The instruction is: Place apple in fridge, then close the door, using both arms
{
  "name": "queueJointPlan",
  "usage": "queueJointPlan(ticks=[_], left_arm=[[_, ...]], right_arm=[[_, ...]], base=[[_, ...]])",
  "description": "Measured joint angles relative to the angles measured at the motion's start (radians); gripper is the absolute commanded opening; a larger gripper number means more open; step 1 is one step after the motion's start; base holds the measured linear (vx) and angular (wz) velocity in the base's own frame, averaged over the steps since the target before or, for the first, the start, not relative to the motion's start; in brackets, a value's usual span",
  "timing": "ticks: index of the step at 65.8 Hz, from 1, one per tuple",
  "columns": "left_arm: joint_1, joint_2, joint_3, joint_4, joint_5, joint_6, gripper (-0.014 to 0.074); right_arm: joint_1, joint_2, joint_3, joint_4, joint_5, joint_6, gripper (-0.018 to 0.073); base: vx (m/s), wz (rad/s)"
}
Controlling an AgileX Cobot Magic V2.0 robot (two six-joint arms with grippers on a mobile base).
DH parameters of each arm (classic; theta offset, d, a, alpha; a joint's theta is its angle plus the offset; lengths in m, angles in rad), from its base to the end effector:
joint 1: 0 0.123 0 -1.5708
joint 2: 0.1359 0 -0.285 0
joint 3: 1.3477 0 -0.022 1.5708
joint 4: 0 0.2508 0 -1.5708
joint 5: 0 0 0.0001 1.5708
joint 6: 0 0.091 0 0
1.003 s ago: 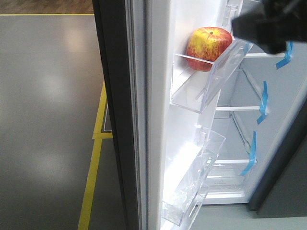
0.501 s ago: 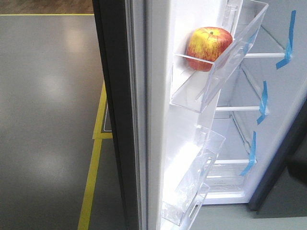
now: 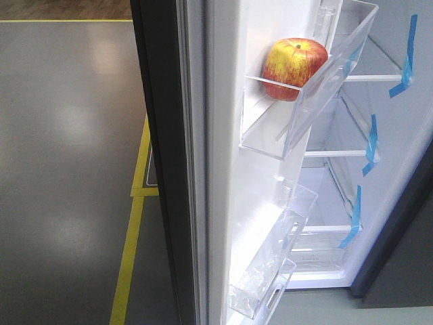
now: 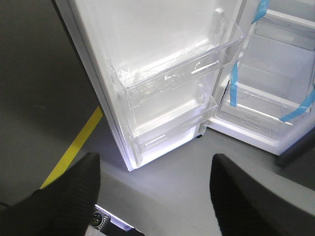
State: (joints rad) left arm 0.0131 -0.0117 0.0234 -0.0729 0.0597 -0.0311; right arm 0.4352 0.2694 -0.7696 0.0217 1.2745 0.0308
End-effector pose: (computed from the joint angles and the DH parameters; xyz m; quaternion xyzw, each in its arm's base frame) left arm 0.0566 0.0003 0.2005 -0.0395 0.7003 -0.0339 0.7119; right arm 0.0037 0.0038 0.3349 -0.1831 0.8852 0.1092 0.4136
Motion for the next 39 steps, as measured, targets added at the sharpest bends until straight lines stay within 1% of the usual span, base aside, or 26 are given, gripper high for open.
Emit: queueJointPlan(ticks=[11,39], left_arm=[[0.000,0.000,0.000,0.000,0.000,0.000,-0.0006],[0.000,0.000,0.000,0.000,0.000,0.000,-0.0006]], right_arm=[[0.000,-0.046,0.004,0.000,0.002,0.000,0.0452],[0.000,-0.050,0.004,0.001,0.004,0.002,0.0452]], base=[[0.00,0.00],[0.00,0.00]])
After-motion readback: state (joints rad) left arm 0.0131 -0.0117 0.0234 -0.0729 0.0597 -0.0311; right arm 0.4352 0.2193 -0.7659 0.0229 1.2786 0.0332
